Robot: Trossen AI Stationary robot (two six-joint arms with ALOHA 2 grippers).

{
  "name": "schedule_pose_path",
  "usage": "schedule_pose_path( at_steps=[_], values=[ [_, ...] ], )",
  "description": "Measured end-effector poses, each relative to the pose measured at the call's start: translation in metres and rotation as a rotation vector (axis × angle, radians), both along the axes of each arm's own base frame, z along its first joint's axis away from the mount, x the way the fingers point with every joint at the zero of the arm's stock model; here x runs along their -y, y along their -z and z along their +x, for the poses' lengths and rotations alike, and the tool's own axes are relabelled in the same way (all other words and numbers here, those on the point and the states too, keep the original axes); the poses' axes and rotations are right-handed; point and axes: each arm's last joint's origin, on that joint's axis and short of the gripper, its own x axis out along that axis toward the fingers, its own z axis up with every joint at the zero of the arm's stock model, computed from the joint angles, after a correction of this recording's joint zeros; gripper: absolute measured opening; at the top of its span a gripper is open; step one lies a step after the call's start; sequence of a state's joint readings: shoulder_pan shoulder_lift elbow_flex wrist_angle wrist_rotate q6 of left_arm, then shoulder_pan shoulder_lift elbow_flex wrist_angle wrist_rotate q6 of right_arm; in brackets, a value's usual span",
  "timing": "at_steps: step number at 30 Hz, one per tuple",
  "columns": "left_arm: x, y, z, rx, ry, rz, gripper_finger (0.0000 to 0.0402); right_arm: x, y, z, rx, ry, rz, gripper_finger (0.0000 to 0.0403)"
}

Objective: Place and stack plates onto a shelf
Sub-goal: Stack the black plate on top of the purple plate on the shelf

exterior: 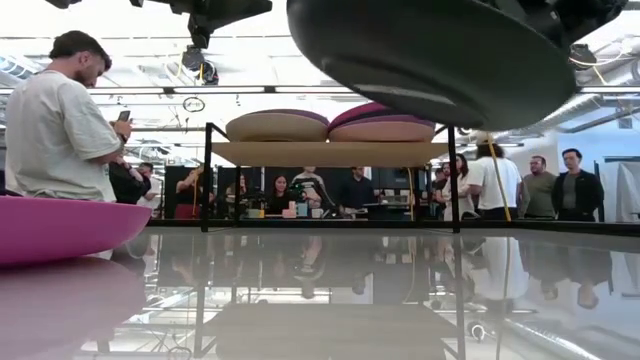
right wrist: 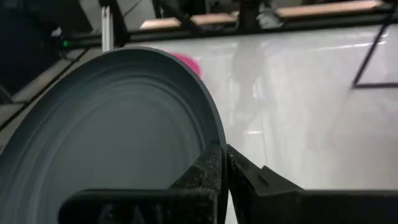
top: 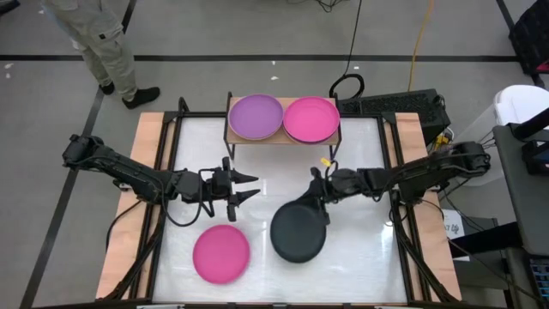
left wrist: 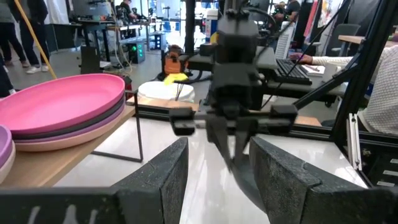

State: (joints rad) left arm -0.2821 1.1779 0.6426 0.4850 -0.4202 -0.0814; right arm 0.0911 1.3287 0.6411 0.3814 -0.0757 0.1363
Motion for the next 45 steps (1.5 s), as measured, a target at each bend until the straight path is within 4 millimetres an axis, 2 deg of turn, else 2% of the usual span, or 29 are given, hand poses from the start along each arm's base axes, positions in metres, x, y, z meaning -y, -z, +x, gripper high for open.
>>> schedule_pose_path(
  at_steps=[16, 22, 26, 30, 35, 39, 45],
  values=[
    [0.003, -0.002, -0.002, 0.006, 0.013, 0.024, 0.0177, 0.031, -0.029, -0.002, 0.205, 0.059, 0.078, 0.0],
    [0.0, -0.018, -0.017, 0.044, 0.022, 0.036, 0.0177, 0.049, -0.041, -0.001, 0.337, 0.113, 0.051, 0.0],
    [-0.004, -0.026, -0.032, 0.028, 0.015, 0.049, 0.0177, 0.068, -0.05, -0.003, 0.425, 0.179, 0.025, 0.0],
    [-0.007, -0.026, -0.037, 0.007, -0.02, 0.05, 0.0177, 0.088, -0.062, -0.002, 0.467, 0.246, -0.004, 0.0],
    [-0.007, -0.026, -0.037, -0.002, -0.019, 0.071, 0.0177, 0.11, -0.091, 0.011, 0.528, 0.241, -0.001, 0.0],
    [-0.007, -0.026, -0.037, -0.003, -0.02, 0.078, 0.0177, 0.129, -0.114, 0.031, 0.497, 0.274, -0.027, 0.0],
    [-0.007, -0.028, -0.037, 0.017, -0.021, 0.078, 0.0177, 0.176, -0.128, 0.066, 0.371, 0.36, -0.058, 0.0]
  ],
)
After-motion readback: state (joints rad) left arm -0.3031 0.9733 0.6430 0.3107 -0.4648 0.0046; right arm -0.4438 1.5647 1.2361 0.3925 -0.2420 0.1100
